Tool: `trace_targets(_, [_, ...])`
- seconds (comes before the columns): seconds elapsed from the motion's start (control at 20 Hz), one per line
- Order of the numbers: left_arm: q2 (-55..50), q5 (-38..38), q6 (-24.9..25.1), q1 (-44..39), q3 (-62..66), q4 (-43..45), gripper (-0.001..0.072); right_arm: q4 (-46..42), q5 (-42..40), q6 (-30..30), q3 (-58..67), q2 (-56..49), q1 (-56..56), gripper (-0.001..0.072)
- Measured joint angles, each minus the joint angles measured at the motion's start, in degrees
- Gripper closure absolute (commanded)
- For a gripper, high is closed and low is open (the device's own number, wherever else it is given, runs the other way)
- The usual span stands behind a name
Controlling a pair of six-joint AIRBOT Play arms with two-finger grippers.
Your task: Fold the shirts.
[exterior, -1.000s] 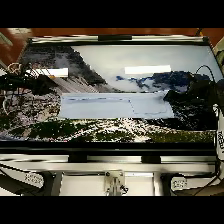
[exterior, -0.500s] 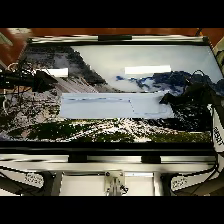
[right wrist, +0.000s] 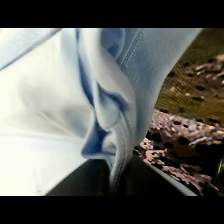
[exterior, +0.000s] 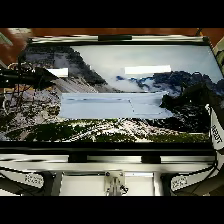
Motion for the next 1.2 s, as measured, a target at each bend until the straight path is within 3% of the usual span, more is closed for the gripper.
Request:
trace_targets(0.1, [0.0, 0.0, 0.3, -0.4, 0.0, 0.0, 0.0116, 1.1, -0.2, -1.0, 0.0, 0.2, 0.0, 0.0644])
trace_targets(0.25, [0.0, 0.0, 0.7, -2.4, 0.0, -0.2, 0.0626, 2.6, -0.4, -2.1, 0.1, 3.1, 0.0, 0.0644])
trace_targets(0.3, [0.0, 0.0, 1.2, -3.8, 0.0, -0.2, 0.067, 2.9, -0.5, -2.2, 0.1, 4.6, 0.0, 0.0644])
trace_targets(0.55, [-0.1, 2.3, 3.1, -14.9, -0.2, -0.3, 0.0671, 3.4, -2.4, 0.9, 0.1, 14.0, 0.0, 0.0644])
trace_targets(0.9, [-2.4, 13.3, 3.3, -32.4, -3.8, -0.3, 0.0671, 3.3, -7.5, 5.9, 0.1, 24.9, 0.0, 0.0644])
trace_targets(1.2, [-7.6, 22.6, 0.5, -43.2, -4.6, -2.0, 0.0671, 3.3, -10.2, 9.1, 0.1, 33.5, 0.0, 0.0644])
